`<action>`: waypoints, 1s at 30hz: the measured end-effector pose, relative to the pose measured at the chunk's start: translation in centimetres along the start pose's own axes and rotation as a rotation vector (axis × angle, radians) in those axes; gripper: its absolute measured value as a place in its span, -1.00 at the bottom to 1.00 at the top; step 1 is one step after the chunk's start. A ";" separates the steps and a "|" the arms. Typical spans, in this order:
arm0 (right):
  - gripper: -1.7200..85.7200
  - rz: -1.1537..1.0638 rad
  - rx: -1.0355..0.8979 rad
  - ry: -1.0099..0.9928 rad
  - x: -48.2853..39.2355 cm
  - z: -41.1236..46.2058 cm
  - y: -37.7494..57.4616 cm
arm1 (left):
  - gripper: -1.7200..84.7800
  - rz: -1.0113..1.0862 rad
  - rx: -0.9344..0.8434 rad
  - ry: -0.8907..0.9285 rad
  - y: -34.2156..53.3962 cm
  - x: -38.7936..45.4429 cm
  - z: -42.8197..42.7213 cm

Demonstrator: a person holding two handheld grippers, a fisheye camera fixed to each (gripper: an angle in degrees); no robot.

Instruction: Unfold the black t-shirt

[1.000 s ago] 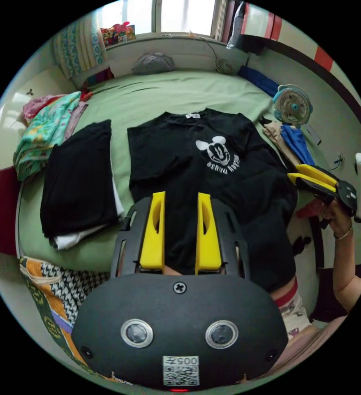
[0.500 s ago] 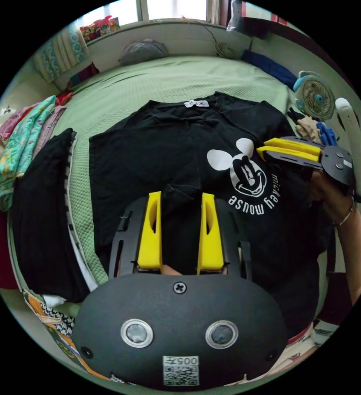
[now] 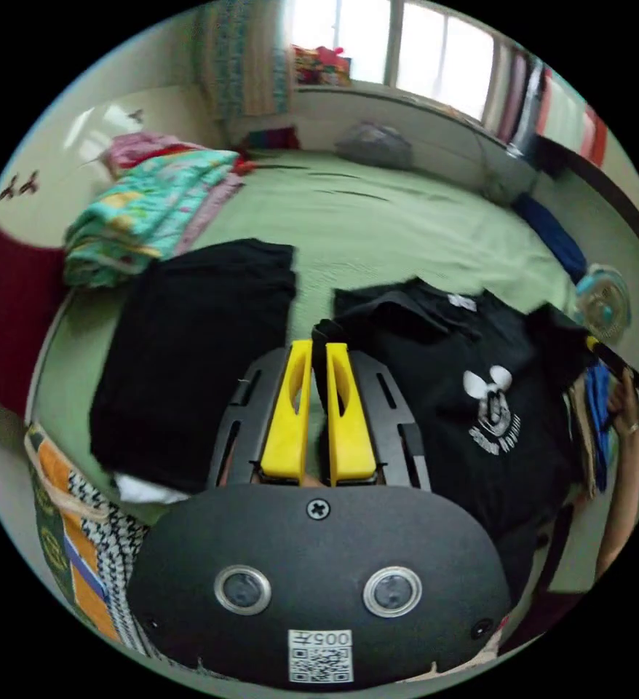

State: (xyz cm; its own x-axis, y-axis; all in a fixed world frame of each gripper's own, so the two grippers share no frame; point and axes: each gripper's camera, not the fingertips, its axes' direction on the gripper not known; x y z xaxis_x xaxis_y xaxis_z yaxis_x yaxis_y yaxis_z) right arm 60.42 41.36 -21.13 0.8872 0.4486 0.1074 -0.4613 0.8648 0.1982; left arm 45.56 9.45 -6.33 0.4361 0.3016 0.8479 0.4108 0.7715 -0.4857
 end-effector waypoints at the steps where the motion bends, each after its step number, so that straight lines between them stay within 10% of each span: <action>1: -0.99 0.049 -0.015 0.039 2.4 0.2 0.1 | -0.85 -0.056 -0.023 -0.005 0.5 -1.8 0.3; 8: -0.98 0.174 -0.061 0.129 7.4 -0.1 4.5 | -0.94 -0.169 -0.104 0.051 4.5 -5.3 0.5; 21: -0.98 -0.073 -0.166 -0.187 -9.4 -2.8 22.1 | -0.98 0.306 -0.284 0.358 18.1 10.9 -1.9; 30: -0.98 -0.118 -0.223 -0.116 -14.7 -2.6 29.8 | -0.98 0.324 -0.244 0.229 24.4 14.1 -0.8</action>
State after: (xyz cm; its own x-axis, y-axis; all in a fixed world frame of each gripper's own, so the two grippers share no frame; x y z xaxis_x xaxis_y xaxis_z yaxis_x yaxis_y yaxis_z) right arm 33.60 61.13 -19.29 0.9224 0.3241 0.2101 -0.3311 0.9436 -0.0023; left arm 62.42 32.07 -6.40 0.7276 0.3529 0.5883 0.3880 0.4955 -0.7772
